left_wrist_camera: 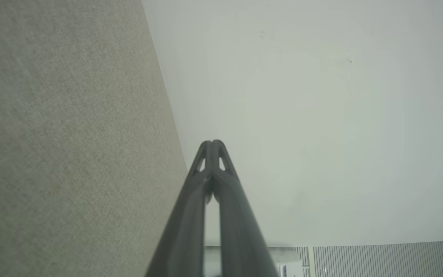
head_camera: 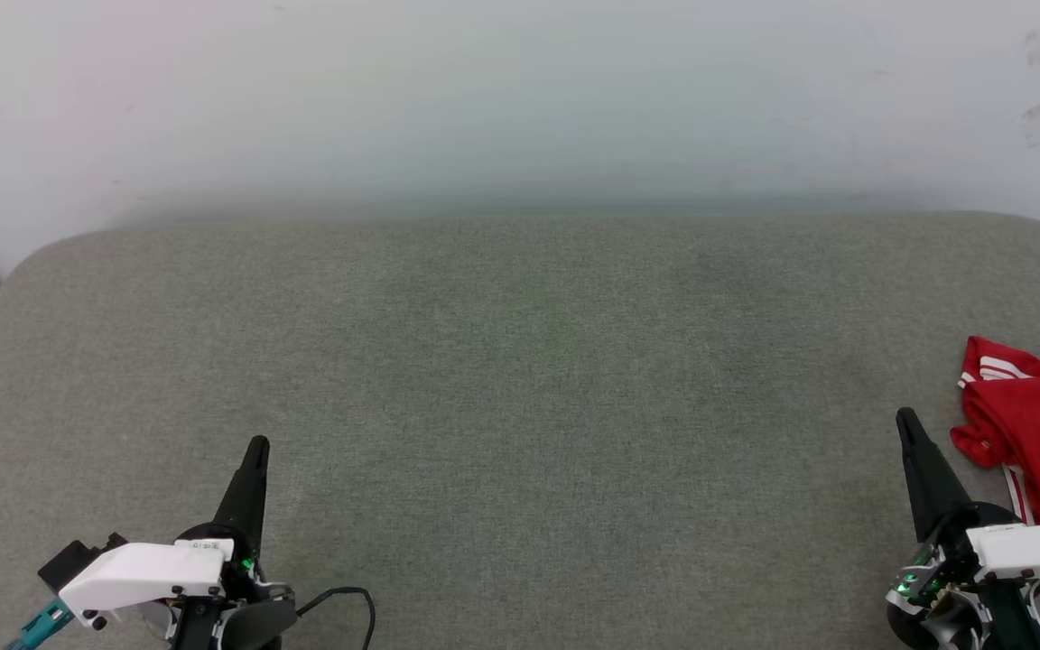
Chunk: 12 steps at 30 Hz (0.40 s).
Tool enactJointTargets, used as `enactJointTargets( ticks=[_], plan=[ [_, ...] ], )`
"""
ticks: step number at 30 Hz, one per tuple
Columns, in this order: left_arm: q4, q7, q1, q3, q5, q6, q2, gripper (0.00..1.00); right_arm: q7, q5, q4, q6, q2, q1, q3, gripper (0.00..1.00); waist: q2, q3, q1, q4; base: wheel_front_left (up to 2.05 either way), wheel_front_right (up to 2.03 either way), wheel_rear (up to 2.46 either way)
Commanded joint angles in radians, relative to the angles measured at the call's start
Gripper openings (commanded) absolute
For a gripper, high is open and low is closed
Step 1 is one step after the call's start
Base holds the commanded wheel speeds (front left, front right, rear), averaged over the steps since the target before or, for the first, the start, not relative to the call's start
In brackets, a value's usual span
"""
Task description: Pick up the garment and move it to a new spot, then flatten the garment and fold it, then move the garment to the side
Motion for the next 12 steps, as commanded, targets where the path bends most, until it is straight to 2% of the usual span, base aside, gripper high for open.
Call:
enactJointTargets(
  ticks=[1,12],
  plan=[
    [0.003,0.006,-0.019,0.01,-0.017,-0.01,-0.007,0.0,0.002,0.024,0.004,0.0,0.003,-0.02,-0.003,0.0,0.0,0.001,0.0,0.001,0.0,0.0,0.0],
    [0.014,0.023,-0.023,0.031,-0.069,-0.031,-0.021,0.0,0.005,0.089,0.023,0.0,0.005,-0.027,-0.008,0.0,0.0,0.004,0.0,0.007,0.0,0.0,0.0]
  ],
)
